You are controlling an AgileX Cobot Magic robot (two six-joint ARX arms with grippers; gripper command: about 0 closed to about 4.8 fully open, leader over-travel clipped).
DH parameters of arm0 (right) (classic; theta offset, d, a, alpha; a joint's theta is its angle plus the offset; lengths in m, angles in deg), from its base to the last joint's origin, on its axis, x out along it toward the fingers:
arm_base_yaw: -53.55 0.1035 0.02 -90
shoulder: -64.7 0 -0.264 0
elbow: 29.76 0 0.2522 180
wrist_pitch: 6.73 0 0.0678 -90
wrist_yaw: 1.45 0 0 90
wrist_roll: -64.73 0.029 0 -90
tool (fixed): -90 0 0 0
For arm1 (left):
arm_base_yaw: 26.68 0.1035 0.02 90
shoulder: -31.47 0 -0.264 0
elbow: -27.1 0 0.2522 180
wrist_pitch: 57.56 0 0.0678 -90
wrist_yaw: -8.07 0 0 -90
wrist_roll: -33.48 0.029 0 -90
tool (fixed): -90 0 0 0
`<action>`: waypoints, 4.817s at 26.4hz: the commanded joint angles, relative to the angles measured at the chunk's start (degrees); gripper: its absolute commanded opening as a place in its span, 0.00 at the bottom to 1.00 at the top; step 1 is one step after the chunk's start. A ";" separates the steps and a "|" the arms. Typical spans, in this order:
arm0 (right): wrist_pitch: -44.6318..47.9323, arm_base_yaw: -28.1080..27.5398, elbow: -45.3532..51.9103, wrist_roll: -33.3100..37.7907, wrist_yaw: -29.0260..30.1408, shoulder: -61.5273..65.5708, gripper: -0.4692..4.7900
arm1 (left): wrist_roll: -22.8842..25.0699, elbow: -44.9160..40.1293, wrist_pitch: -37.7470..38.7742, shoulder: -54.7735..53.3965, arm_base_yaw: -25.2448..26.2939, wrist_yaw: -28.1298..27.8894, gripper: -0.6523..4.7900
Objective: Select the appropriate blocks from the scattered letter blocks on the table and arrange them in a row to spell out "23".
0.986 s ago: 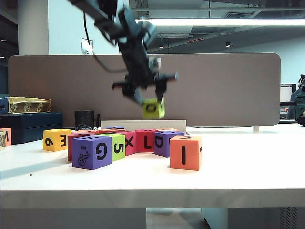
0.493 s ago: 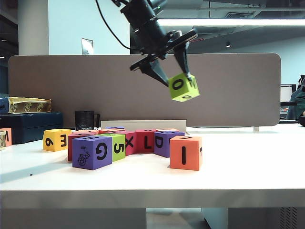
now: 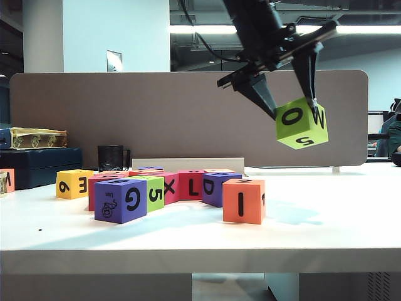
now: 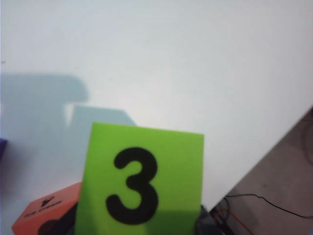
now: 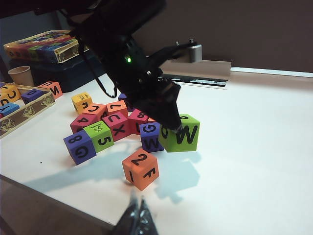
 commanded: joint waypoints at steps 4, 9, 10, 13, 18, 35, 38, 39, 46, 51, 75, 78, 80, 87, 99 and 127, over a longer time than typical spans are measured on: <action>0.96 -0.02 -0.17 -0.22 -0.11 -0.57 0.09 | -2.05 -4.15 0.50 0.26 -1.79 -6.32 0.56; 0.94 -0.02 -0.17 -0.24 -0.09 -0.57 0.09 | -3.48 -8.55 2.58 0.26 -1.79 -6.16 0.56; 0.92 -0.02 -0.17 -0.24 -0.11 -0.59 0.09 | -3.82 -9.03 2.58 0.26 -1.88 -6.16 0.56; 0.92 -0.02 -0.17 -0.24 -0.11 -0.57 0.09 | -4.52 -10.73 1.33 0.26 -2.64 -6.16 0.56; 0.92 -0.02 -0.17 -0.24 -0.11 -0.59 0.09 | -7.17 -13.33 -1.99 0.26 -3.80 -6.14 0.56; 0.85 -0.02 -0.17 -0.24 -0.07 -0.59 0.09 | -7.48 -17.07 -1.33 0.85 -3.43 -12.94 0.55; 0.79 0.00 -0.17 -0.22 0.00 -0.59 0.09 | -6.01 -17.05 -1.29 1.90 -3.43 -15.56 0.55; 0.79 0.00 -0.17 -0.22 -0.02 -0.59 0.09 | -6.01 -17.05 -1.33 2.45 -3.43 -17.07 0.55; 0.83 0.00 -0.17 -0.22 -0.02 -0.59 0.09 | -4.90 -17.05 -0.15 5.38 -2.60 -20.79 0.55; 0.28 0.00 -0.17 -0.22 0.02 -0.59 0.09 | -3.82 -17.11 3.13 5.75 -1.62 -23.04 0.55; -0.35 0.04 -0.17 -0.24 -0.13 -0.59 0.09 | -10.86 -18.45 -9.49 7.76 -2.23 -21.33 0.55; -0.35 0.02 -0.17 -0.26 -0.13 -0.59 0.09 | -13.64 -18.53 -11.19 7.45 -2.54 -21.40 0.55; -0.35 0.02 -0.17 -0.46 -0.13 -0.59 0.09 | -14.03 -18.56 -11.17 6.99 -2.58 -21.77 0.55; -0.35 0.02 -0.17 -0.46 -0.13 -0.59 0.09 | -14.01 -18.56 -8.83 5.03 -2.51 -21.59 0.55; -0.35 0.02 -0.17 -0.63 -0.13 -0.59 0.09 | -17.59 -18.58 -6.36 1.55 -2.99 -21.31 0.55; -0.37 0.02 -0.17 -0.66 -0.13 -0.59 0.09 | -8.35 -15.04 5.64 1.36 -2.67 -19.26 0.77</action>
